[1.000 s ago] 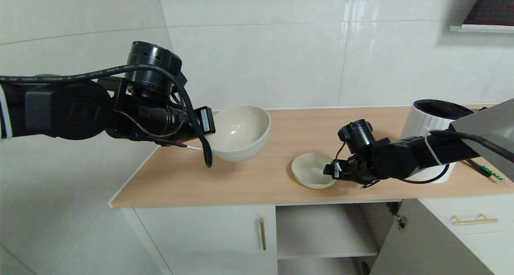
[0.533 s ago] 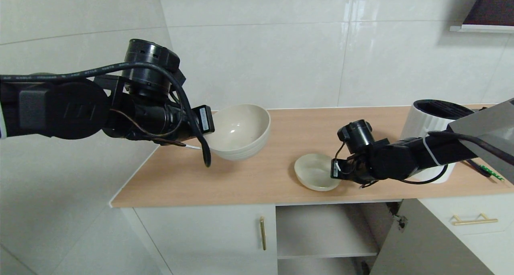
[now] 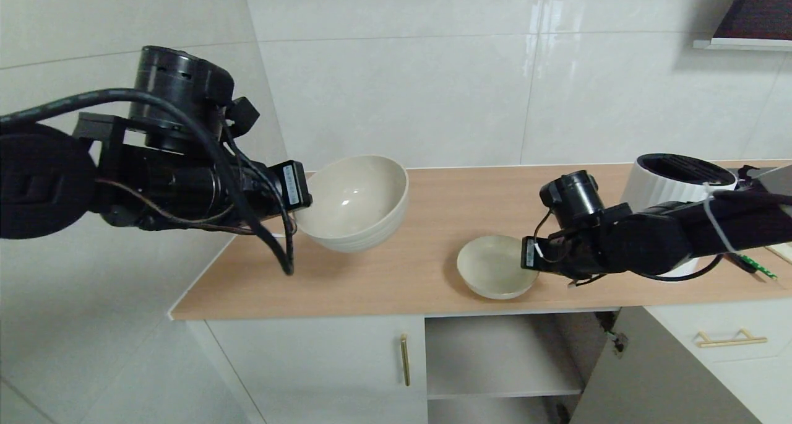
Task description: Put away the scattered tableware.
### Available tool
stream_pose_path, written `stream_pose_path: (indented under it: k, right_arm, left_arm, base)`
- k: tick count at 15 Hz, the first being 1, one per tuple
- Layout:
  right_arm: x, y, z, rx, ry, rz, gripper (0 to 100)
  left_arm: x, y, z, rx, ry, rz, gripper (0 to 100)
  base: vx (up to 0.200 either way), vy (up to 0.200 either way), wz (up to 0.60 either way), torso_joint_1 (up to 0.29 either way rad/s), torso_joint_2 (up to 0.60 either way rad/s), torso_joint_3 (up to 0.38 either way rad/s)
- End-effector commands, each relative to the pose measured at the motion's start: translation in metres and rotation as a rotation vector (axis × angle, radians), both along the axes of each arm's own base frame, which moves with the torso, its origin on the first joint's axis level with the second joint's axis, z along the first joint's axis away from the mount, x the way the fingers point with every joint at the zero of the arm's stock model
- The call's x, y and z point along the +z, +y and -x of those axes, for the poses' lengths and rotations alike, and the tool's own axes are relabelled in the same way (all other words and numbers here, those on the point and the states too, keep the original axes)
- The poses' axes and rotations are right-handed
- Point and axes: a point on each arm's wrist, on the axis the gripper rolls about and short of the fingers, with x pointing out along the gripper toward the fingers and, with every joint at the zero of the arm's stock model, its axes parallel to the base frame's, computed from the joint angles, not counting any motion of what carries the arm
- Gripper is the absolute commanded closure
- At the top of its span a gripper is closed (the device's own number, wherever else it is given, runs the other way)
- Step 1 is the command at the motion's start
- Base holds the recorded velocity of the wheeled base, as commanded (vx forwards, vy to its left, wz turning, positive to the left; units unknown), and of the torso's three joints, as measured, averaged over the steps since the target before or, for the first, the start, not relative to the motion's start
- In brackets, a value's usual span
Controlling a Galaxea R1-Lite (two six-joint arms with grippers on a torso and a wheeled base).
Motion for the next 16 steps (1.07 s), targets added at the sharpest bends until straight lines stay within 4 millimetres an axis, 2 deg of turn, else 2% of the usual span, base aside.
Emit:
stream_pose_path:
  k: [1, 2, 3, 5, 7, 9, 10, 11, 12, 16]
  right_arm:
    - [0.053, -0.018, 0.050, 0.069, -0.086, -0.084, 100]
    - [0.059, -0.025, 0.065, 0.079, -0.099, -0.074, 100]
    - [0.061, -0.040, 0.076, 0.078, -0.102, -0.049, 100]
    - [0.047, -0.052, 0.097, 0.081, -0.052, -0.033, 100]
    - [0.039, -0.052, 0.114, 0.106, -0.025, -0.016, 100]
    - [0.041, -0.052, 0.136, 0.142, -0.035, -0.020, 100]
    - [0.047, -0.053, 0.160, 0.195, -0.065, -0.039, 100]
    - [0.048, -0.057, 0.170, 0.207, -0.076, -0.043, 100]
    - [0.047, -0.058, 0.172, 0.206, -0.074, -0.041, 100]
    - [0.031, -0.053, 0.164, 0.201, -0.007, -0.007, 100]
  left_arm:
    - [0.009, 0.004, 0.045, -0.062, -0.035, 0.022, 100]
    - [-0.001, 0.006, 0.048, -0.064, -0.030, 0.020, 100]
    - [-0.022, 0.007, 0.051, -0.063, 0.003, 0.006, 100]
    - [-0.047, 0.015, 0.066, -0.061, 0.017, -0.004, 100]
    - [-0.066, 0.020, 0.077, -0.056, 0.047, -0.022, 100]
    - [-0.076, 0.024, 0.083, -0.055, 0.075, -0.036, 100]
    - [-0.079, 0.026, 0.087, -0.055, 0.081, -0.036, 100]
    - [-0.082, 0.027, 0.089, -0.055, 0.091, -0.041, 100]
    - [-0.083, 0.027, 0.089, -0.055, 0.096, -0.043, 100]
    - [-0.087, 0.026, 0.087, -0.055, 0.112, -0.051, 100]
  base:
    - [0.000, 0.000, 0.00, 0.000, 0.00, 0.000]
    - [0.000, 0.000, 0.00, 0.000, 0.00, 0.000]
    - [0.000, 0.000, 0.00, 0.000, 0.00, 0.000]
    - [0.000, 0.000, 0.00, 0.000, 0.00, 0.000]
    - [0.000, 0.000, 0.00, 0.000, 0.00, 0.000]
    - [0.000, 0.000, 0.00, 0.000, 0.00, 0.000]
    - [0.000, 0.000, 0.00, 0.000, 0.00, 0.000]
    - [0.000, 0.000, 0.00, 0.000, 0.00, 0.000]
    - [0.000, 0.000, 0.00, 0.000, 0.00, 0.000]
    - [-0.200, 0.000, 0.00, 0.010, 0.00, 0.004]
